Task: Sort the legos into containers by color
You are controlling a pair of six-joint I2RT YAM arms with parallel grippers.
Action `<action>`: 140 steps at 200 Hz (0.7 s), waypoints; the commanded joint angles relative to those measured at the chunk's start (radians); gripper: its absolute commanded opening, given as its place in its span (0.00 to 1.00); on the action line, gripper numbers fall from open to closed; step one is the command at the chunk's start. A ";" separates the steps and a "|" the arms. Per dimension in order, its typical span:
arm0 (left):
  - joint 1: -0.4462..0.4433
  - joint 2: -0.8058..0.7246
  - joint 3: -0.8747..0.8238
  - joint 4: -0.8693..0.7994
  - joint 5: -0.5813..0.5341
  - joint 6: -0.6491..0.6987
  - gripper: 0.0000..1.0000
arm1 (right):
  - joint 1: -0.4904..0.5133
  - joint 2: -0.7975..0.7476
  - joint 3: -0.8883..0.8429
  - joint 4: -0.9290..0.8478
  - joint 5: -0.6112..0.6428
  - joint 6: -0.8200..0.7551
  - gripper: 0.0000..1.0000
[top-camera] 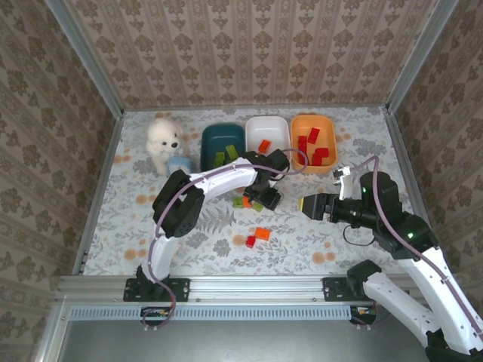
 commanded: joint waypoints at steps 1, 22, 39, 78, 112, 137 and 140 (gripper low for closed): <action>-0.003 0.018 0.022 -0.056 -0.034 0.020 0.64 | 0.002 -0.015 0.031 -0.026 0.010 0.007 0.74; -0.003 0.025 0.014 -0.047 -0.029 0.021 0.64 | 0.002 -0.008 0.032 -0.018 0.008 0.009 0.74; -0.004 0.035 0.015 -0.049 -0.027 0.024 0.62 | 0.002 0.002 0.029 -0.008 0.007 0.009 0.74; -0.015 0.059 0.009 -0.041 -0.032 0.033 0.53 | 0.002 0.032 0.038 0.011 -0.002 0.002 0.75; -0.020 0.073 0.012 -0.041 -0.049 0.033 0.51 | 0.002 0.049 0.040 0.024 -0.002 0.001 0.75; -0.020 0.072 0.016 -0.036 -0.059 0.037 0.39 | 0.002 0.052 0.038 0.030 0.004 0.007 0.75; -0.021 0.072 0.018 -0.035 -0.060 0.039 0.37 | 0.001 0.052 0.037 0.031 0.004 0.007 0.75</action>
